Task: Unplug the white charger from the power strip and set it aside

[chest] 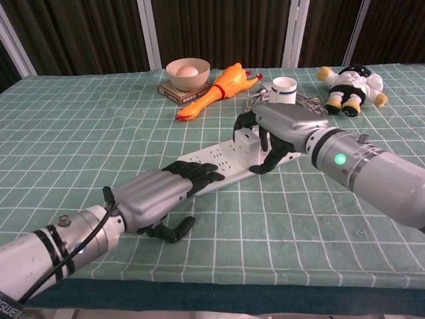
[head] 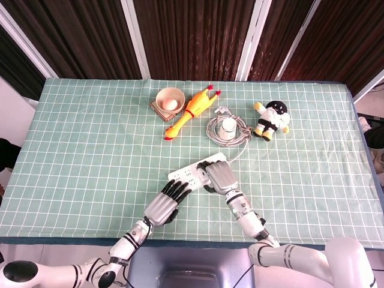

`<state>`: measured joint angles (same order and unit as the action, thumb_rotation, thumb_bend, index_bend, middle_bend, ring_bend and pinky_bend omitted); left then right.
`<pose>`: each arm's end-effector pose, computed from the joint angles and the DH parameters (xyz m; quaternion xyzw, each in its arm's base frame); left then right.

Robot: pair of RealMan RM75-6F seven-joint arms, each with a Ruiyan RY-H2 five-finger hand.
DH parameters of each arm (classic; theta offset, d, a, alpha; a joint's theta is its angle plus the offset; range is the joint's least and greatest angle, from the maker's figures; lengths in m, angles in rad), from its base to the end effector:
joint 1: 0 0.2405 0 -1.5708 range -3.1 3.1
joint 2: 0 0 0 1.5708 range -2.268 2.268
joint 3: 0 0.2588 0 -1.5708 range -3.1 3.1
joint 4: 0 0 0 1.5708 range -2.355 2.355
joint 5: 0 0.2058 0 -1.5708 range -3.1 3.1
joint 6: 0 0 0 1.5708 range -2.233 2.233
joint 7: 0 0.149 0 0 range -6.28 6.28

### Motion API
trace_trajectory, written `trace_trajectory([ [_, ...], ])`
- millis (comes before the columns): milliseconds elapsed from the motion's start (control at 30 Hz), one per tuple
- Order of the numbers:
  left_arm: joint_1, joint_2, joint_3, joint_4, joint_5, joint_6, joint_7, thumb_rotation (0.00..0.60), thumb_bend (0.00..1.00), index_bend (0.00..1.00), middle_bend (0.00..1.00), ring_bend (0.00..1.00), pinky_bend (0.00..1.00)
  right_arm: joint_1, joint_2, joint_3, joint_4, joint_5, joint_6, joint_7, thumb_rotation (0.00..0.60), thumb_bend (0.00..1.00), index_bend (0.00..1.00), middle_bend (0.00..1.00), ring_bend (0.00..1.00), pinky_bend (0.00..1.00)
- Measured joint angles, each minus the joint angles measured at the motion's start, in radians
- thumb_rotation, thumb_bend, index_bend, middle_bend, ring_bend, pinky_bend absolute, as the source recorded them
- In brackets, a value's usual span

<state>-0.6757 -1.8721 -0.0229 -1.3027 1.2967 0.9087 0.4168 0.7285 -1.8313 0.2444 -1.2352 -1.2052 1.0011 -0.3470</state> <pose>-0.1358 0.2620 -0.1321 -0.8289 -0.3395 -0.3229 0.3056 -0.1261 -0.3477 -0.0734 0.7230 -0.3702 0.4078 0.4170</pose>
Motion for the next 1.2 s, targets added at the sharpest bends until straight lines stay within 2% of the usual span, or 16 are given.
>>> trace_trajectory([
  [200,0.011,0.007,0.01,-0.017,0.004,0.012,0.008,0.6,0.43,0.0,0.03,0.05,0.08,0.005,0.007,0.002,-0.017,0.011,-0.001,-0.014,0.6,0.47,0.95,0.66,0.59,0.62],
  [533,-0.001,0.0,-0.005,0.0,-0.007,-0.009,0.008,0.6,0.43,0.0,0.03,0.06,0.07,-0.01,0.012,-0.055,0.01,-0.103,0.072,0.019,0.6,0.47,0.96,0.67,0.61,0.63],
  [800,0.007,0.004,-0.002,-0.011,0.004,0.011,0.009,0.6,0.43,0.0,0.03,0.05,0.07,-0.016,0.011,-0.059,0.028,-0.149,0.109,0.084,0.6,0.47,0.96,0.67,0.61,0.63],
  [1000,0.009,0.015,-0.015,-0.027,0.046,0.05,-0.045,0.6,0.43,0.0,0.0,0.01,0.06,-0.032,0.067,-0.047,-0.043,-0.177,0.158,0.118,0.6,0.47,0.96,0.67,0.61,0.63],
  [1200,0.013,0.052,-0.035,-0.081,0.117,0.12,-0.135,0.6,0.44,0.0,0.0,0.0,0.06,-0.063,0.181,-0.057,-0.12,-0.199,0.182,0.105,0.6,0.47,0.96,0.67,0.61,0.63],
])
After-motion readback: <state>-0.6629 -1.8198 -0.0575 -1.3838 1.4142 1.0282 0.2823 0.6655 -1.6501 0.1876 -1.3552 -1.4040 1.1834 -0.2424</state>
